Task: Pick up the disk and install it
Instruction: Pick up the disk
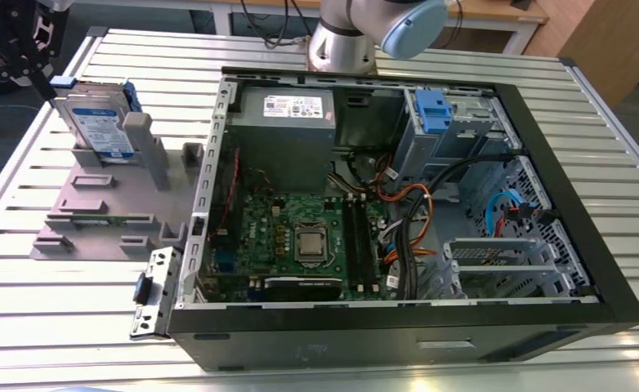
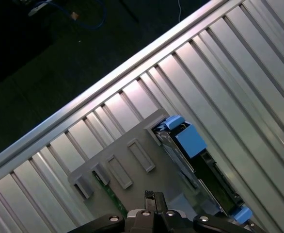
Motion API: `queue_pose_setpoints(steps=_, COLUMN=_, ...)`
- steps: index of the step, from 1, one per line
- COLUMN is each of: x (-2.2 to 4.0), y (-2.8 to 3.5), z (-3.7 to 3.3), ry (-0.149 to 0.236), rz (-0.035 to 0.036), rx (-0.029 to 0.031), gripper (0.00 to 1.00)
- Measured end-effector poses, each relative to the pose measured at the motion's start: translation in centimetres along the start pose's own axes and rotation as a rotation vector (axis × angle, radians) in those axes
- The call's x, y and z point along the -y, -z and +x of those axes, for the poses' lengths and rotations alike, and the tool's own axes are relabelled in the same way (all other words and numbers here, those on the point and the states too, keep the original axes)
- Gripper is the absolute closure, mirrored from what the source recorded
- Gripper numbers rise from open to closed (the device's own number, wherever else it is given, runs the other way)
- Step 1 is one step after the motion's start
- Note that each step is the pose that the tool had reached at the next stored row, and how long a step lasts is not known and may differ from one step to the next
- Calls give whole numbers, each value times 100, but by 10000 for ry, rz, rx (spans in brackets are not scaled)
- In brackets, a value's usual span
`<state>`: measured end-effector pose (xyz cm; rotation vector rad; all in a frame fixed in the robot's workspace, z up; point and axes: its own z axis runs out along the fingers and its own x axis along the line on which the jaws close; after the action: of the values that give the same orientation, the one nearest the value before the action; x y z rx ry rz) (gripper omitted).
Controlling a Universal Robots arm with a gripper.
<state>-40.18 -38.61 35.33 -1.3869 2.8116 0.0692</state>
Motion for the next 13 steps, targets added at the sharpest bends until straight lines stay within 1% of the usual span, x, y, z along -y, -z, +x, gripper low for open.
queue_pose_setpoints(steps=13, x=0, y=0, z=0, ry=180, rz=-5, rx=-7, gripper=89)
